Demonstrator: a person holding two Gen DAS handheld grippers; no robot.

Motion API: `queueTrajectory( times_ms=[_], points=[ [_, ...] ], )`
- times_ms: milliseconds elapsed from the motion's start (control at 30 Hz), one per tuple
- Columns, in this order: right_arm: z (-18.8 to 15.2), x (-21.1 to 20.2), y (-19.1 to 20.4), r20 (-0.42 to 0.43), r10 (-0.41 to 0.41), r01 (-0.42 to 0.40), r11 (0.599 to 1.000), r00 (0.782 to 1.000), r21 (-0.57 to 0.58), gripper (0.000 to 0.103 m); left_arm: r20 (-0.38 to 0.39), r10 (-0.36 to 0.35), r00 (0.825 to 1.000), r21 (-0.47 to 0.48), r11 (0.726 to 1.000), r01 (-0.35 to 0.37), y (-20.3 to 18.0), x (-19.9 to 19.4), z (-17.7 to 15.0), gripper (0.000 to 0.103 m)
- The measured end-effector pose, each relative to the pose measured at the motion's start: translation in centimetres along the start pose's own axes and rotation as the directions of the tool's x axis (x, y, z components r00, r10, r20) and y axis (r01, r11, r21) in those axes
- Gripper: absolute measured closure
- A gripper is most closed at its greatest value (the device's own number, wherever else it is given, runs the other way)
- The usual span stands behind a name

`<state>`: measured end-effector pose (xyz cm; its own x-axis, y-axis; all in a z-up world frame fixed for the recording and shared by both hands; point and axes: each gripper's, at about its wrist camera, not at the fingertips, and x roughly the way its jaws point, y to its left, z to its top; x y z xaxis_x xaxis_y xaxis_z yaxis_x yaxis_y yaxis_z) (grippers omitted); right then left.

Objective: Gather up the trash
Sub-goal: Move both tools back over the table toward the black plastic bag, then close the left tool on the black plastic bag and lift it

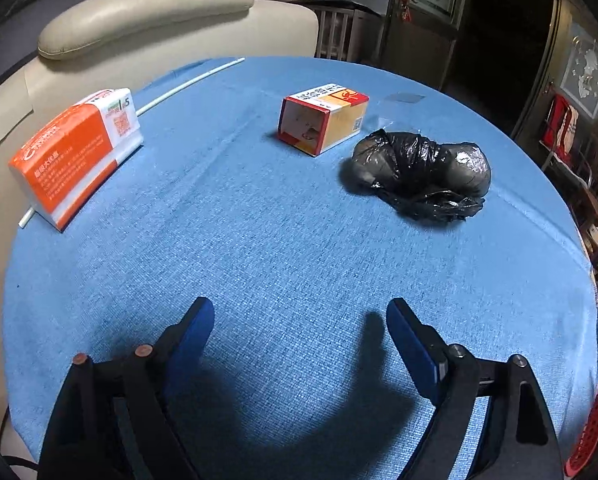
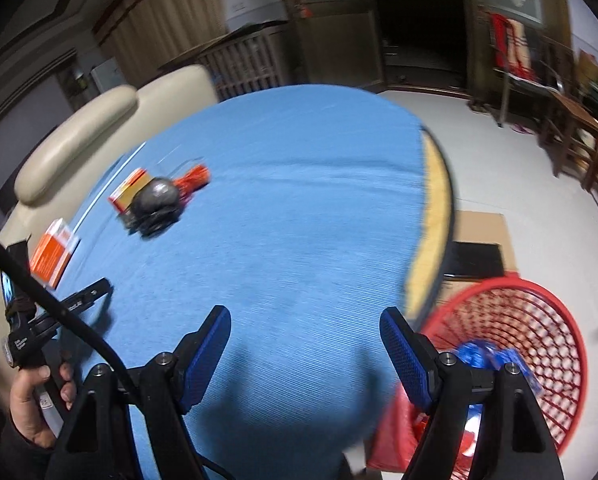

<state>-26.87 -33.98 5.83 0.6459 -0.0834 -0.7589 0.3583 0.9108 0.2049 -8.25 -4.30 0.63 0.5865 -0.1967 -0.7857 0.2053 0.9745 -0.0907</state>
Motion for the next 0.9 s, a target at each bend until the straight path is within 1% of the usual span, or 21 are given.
queueTrajectory(
  times_ms=[67, 133, 200, 400, 500, 600, 633, 767, 900],
  points=[
    [0.4, 1.1, 1.4, -0.016, 0.020, -0.020, 0.999, 1.000, -0.031, 0.023, -0.009, -0.004, 1.000, 0.014, 1.000, 0.004, -0.3, 0.2, 0.1, 0.007],
    [0.9, 2.1, 2.6, -0.030, 0.037, -0.038, 0.998, 0.999, -0.057, 0.023, -0.021, 0.002, 1.000, 0.036, 0.999, -0.001, -0.7, 0.4, 0.1, 0.004],
    [1.7, 3.2, 3.7, -0.043, 0.053, -0.056, 0.996, 0.998, -0.074, 0.023, -0.028, 0.010, 1.000, 0.049, 0.999, -0.009, -0.9, 0.6, 0.1, 0.002],
    [5.3, 6.2, 8.3, -0.042, 0.105, -0.111, 0.981, 0.994, -0.158, 0.023, -0.022, -0.021, 1.000, 0.032, 0.999, 0.022, -0.5, 0.5, 0.0, 0.001],
    [7.3, 7.5, 11.5, -0.036, 0.137, -0.142, 0.959, 0.990, -0.247, 0.023, -0.022, -0.020, 1.000, 0.034, 0.999, 0.020, -0.6, 0.5, 0.0, 0.001],
    [8.7, 9.0, 13.6, -0.049, 0.176, -0.183, 0.938, 0.983, -0.295, 0.023, -0.024, -0.014, 1.000, 0.038, 0.999, 0.014, -0.7, 0.6, 0.0, 0.001],
    [9.2, 9.8, 14.2, -0.054, 0.183, -0.191, 0.935, 0.982, -0.299, 0.023, -0.024, -0.014, 1.000, 0.038, 0.999, 0.015, -0.7, 0.6, -0.1, 0.001],
    [10.8, 13.0, 15.5, -0.058, 0.164, -0.174, 0.942, 0.985, -0.286, 0.023, -0.023, -0.019, 1.000, 0.035, 0.999, 0.020, -0.6, 0.6, -0.1, 0.000],
    [11.5, 15.3, 16.1, -0.071, 0.168, -0.181, 0.946, 0.983, -0.270, 0.023, -0.027, -0.007, 1.000, 0.044, 0.999, 0.008, -0.8, 0.6, -0.1, 0.000]
  ],
)
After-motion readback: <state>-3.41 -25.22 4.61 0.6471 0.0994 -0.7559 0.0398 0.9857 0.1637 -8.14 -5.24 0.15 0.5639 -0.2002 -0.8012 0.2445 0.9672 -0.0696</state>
